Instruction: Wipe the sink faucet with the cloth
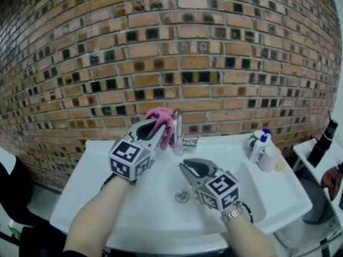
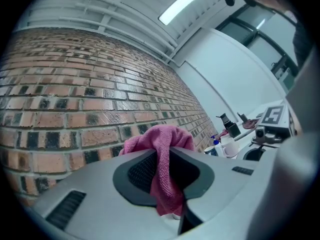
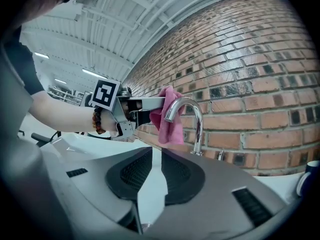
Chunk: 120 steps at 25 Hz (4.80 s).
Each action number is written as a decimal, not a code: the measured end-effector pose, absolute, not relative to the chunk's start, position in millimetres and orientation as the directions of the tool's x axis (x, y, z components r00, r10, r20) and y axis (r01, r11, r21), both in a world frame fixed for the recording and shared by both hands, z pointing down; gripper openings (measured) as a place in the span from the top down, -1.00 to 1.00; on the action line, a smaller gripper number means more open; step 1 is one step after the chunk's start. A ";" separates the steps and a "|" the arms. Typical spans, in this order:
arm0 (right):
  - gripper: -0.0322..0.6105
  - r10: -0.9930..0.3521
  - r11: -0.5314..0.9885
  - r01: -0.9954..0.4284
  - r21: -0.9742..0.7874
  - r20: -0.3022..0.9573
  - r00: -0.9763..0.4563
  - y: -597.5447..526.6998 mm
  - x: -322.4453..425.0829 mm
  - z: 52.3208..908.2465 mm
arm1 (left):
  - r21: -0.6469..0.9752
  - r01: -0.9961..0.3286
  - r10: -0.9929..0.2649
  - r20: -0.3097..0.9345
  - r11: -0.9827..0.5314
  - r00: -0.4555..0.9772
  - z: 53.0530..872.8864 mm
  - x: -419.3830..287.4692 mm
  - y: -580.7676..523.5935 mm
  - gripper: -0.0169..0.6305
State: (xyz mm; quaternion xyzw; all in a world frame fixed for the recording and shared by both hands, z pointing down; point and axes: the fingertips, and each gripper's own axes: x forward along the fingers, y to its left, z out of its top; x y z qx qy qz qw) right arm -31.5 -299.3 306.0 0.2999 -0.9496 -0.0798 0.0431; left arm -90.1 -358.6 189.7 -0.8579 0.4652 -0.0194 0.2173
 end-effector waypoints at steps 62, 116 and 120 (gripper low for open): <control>0.68 -0.587 0.805 -0.574 0.152 0.064 -0.807 -306.1 -34.7 305.9 | -0.306 -0.785 -0.817 -0.036 -0.539 0.575 264.1 -89.5 -469.1 0.73; 0.68 -0.597 0.798 -0.584 0.146 0.064 -0.800 -309.4 -33.2 306.9 | -0.343 -0.763 -0.837 0.212 -0.548 0.505 366.9 -100.5 -458.0 0.73; 0.68 -0.604 0.793 -0.593 0.142 0.057 -0.795 -310.1 -32.1 305.7 | -0.356 -0.753 -0.832 0.242 -0.554 0.498 375.3 -100.2 -458.8 0.74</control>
